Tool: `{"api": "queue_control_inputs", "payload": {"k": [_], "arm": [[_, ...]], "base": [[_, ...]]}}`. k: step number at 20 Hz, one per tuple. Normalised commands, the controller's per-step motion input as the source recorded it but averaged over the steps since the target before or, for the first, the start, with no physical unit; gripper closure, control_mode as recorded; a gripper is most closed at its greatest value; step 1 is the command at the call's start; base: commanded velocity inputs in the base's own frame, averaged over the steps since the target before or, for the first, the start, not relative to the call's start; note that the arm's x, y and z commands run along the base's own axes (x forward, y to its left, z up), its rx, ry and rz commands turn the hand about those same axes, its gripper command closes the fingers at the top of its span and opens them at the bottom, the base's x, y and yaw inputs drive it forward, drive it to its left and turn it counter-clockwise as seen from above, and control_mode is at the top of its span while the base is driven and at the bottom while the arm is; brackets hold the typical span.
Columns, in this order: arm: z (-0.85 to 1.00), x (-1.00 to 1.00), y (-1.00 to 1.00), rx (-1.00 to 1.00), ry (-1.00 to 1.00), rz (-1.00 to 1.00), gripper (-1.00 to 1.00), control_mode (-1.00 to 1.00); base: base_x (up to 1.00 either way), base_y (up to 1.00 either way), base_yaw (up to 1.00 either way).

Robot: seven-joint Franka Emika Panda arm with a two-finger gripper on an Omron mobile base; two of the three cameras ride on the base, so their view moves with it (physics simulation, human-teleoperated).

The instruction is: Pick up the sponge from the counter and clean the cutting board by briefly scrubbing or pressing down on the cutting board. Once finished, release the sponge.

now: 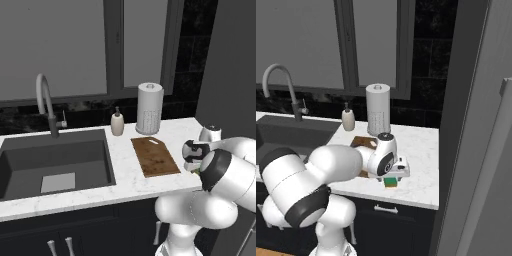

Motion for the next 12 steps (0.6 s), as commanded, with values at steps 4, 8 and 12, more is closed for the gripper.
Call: {"api": "queue_control_inputs", "payload": {"k": [4, 8, 12], "arm": [[-0.15, 0.08, 0.00, 0.00, 0.00, 0.02, -1.00, -1.00], [-0.27, 0.10, -0.07, 0.00, 0.00, 0.03, -1.00, -1.00], [-0.13, 0.00, 0.00, 0.00, 0.00, 0.04, -1.00, -1.00]], "base": [[0.00, 0.00, 0.00], [0.00, 0.00, 0.00], [0.00, 0.00, 0.00]]}}
